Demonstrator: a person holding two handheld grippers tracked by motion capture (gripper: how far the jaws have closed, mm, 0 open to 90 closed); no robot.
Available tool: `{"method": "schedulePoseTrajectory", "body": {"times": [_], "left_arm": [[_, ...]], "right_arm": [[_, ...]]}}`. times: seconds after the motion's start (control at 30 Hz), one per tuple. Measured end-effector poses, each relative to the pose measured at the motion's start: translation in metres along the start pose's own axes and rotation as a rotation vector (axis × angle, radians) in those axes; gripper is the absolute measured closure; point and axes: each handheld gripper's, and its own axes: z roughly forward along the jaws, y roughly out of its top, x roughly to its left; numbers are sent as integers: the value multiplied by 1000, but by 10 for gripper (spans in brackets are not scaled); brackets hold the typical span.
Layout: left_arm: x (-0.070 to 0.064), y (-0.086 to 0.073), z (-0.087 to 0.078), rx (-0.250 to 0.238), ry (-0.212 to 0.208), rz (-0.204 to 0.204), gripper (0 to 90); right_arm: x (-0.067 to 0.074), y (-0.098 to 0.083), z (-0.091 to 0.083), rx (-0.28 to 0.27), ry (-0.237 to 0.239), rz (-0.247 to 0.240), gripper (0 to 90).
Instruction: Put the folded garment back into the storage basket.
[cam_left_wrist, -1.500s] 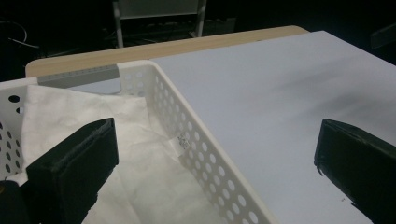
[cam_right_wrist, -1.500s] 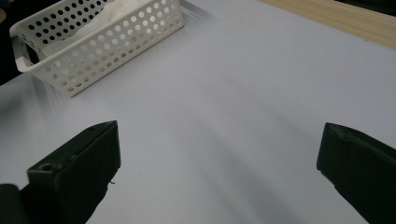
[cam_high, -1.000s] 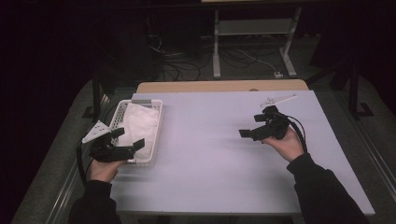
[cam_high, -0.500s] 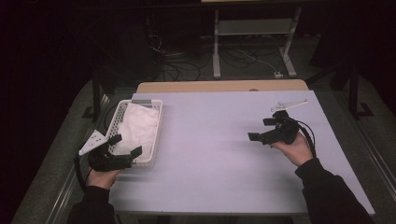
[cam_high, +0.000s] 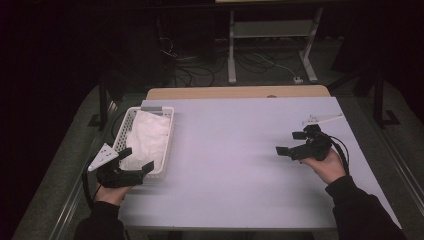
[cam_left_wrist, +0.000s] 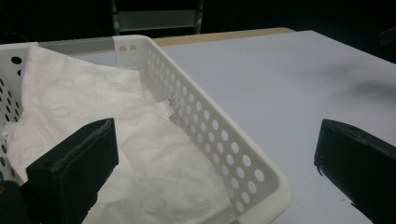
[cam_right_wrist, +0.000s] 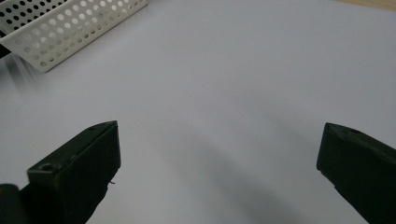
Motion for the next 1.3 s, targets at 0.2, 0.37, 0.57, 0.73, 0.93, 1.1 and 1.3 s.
{"method": "schedulePoseTrajectory", "body": {"times": [0.2,0.37,0.57,0.73,0.93,1.1,1.3], "left_arm": [[-1,-2,0,0,4,4,0],[-1,-3,0,3,6,10,0],[-3,-4,-1,7,1,17,0],[-5,-5,0,11,1,29,0],[-4,-6,0,5,4,16,0],[-4,-7,0,7,5,20,0],[-2,-8,-1,6,12,18,0]], "right_arm": [[-2,-8,-7,-14,-5,8,0],[-5,-16,-11,-15,-16,20,0],[-6,-26,-18,-23,-32,29,0],[-9,-36,-26,-33,-43,33,0],[-10,-46,-30,-36,-58,31,0],[-13,-64,-40,-56,-90,28,0],[-18,-78,-47,-50,-104,40,0]]}}
